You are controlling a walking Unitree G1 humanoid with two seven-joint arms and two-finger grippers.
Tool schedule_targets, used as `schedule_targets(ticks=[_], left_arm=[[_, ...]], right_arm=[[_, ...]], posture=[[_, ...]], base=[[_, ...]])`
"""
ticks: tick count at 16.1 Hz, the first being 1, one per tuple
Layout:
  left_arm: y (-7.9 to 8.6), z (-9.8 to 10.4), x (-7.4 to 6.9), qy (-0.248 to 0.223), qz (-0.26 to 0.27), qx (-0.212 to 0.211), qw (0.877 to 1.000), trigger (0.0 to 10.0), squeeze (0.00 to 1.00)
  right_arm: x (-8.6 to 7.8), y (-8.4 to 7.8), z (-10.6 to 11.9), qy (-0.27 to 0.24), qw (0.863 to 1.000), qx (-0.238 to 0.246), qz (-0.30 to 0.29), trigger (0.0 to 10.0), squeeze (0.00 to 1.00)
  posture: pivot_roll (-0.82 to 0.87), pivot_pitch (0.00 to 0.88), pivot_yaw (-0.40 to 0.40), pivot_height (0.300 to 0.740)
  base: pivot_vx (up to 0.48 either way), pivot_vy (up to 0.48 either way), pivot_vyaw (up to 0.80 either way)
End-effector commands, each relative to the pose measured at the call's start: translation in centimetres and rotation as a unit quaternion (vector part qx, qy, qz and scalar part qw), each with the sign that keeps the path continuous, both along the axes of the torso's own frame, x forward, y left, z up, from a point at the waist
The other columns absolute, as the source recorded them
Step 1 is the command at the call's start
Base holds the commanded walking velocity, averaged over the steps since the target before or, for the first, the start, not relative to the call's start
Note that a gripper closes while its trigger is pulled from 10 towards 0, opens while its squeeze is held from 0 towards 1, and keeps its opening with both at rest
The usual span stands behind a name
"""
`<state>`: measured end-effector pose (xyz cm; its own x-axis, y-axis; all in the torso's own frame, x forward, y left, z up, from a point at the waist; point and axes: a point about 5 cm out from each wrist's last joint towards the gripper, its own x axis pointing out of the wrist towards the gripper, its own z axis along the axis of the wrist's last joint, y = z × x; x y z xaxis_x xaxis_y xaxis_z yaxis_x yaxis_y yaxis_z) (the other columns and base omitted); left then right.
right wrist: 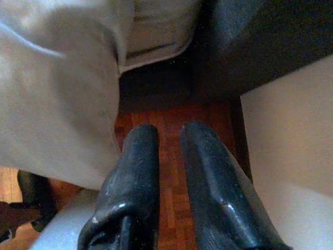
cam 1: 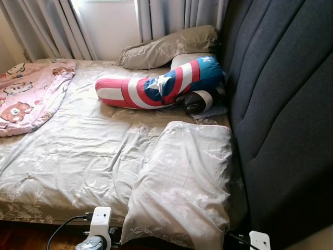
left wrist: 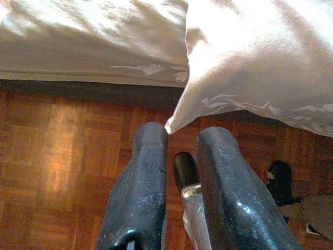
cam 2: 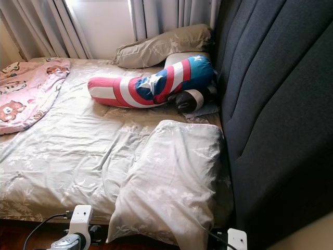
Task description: Clean up the room
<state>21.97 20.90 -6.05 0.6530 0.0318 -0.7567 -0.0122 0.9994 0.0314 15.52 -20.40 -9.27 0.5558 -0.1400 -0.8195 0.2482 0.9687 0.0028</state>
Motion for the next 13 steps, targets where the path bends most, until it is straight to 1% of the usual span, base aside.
schedule_targets(ticks=[1,4,6,8,10,13], left_arm=[[0.16,-0.27,-0.45,0.011,0.005,-0.001,1.0,10.0,0.0],[0.29,-0.3,-0.55,0.012,0.008,-0.001,1.0,10.0,0.0],[0.35,-0.39,-0.71,0.015,0.009,-0.001,1.0,10.0,0.0],[0.36,-0.45,-0.82,0.016,0.01,0.0,1.0,10.0,0.0],[0.34,-0.46,-0.84,0.015,0.008,0.004,1.0,10.0,0.0],[0.17,-0.36,-0.68,0.003,0.015,-0.01,1.0,10.0,0.0]], right_arm=[[0.5,0.53,0.12,-0.006,1.0,0.008,-0.001,10.0,0.0],[0.52,0.78,0.07,-0.002,1.0,0.008,0.004,10.0,0.0],[0.28,0.85,-0.05,0.005,1.0,0.005,0.014,10.0,0.0],[0.24,0.83,-0.05,0.002,1.0,0.005,0.01,10.0,0.0],[0.2,0.85,-0.07,0.004,1.0,0.004,0.011,10.0,0.0],[0.38,0.96,-0.01,0.001,1.0,0.005,0.012,10.0,0.0]], posture=[[-0.04,0.034,0.012,0.74],[-0.04,0.035,0.013,0.74],[-0.04,0.035,0.011,0.74],[-0.04,0.037,0.011,0.74],[-0.04,0.04,0.011,0.74],[-0.04,0.046,0.012,0.74]], base=[[0.0,0.409,0.0],[0.0,0.439,0.0],[0.0,0.444,-0.77],[0.0,0.418,0.0],[0.0,0.0,0.0],[0.0,0.0,0.0]])
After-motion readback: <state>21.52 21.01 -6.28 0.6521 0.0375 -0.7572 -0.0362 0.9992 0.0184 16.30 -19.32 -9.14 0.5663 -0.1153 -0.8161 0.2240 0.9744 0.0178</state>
